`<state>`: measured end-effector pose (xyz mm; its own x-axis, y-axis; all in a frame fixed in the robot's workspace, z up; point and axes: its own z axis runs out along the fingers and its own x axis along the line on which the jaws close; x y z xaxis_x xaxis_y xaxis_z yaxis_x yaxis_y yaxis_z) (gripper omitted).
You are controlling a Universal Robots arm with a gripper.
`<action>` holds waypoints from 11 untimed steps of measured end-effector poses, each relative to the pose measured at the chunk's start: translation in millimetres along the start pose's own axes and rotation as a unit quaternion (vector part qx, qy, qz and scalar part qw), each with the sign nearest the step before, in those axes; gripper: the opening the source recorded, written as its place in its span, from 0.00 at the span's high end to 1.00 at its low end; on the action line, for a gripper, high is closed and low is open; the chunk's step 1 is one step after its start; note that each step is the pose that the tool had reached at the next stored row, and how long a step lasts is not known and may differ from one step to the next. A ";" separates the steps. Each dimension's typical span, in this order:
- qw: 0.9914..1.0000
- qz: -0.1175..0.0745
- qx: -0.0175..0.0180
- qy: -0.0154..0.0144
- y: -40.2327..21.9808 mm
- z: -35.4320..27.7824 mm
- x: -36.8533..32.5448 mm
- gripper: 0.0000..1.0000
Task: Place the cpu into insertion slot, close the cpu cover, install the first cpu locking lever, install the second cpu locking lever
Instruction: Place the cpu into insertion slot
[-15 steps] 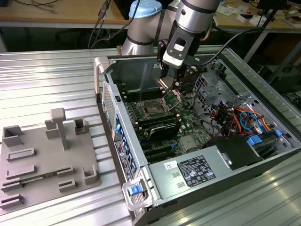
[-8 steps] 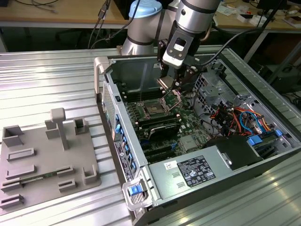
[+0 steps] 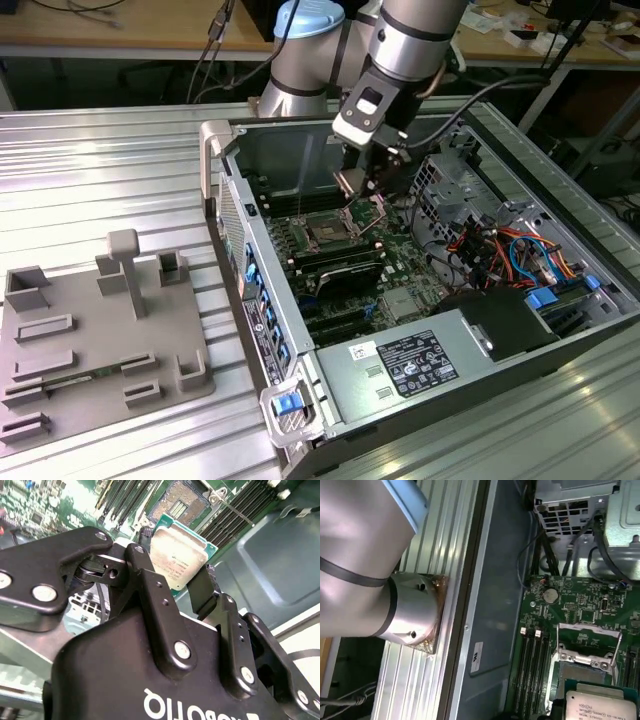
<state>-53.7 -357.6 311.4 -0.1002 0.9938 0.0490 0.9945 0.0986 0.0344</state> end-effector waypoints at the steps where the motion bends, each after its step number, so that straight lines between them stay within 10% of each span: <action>1: 1.000 0.007 0.000 0.000 0.0 1.3 -0.1 0.45; 11: 1.000 0.020 -0.001 -0.001 -8.5 14.1 2.1 0.45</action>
<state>-62.0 -355.6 297.1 -0.0612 0.9969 0.0490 0.9976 0.0596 0.0343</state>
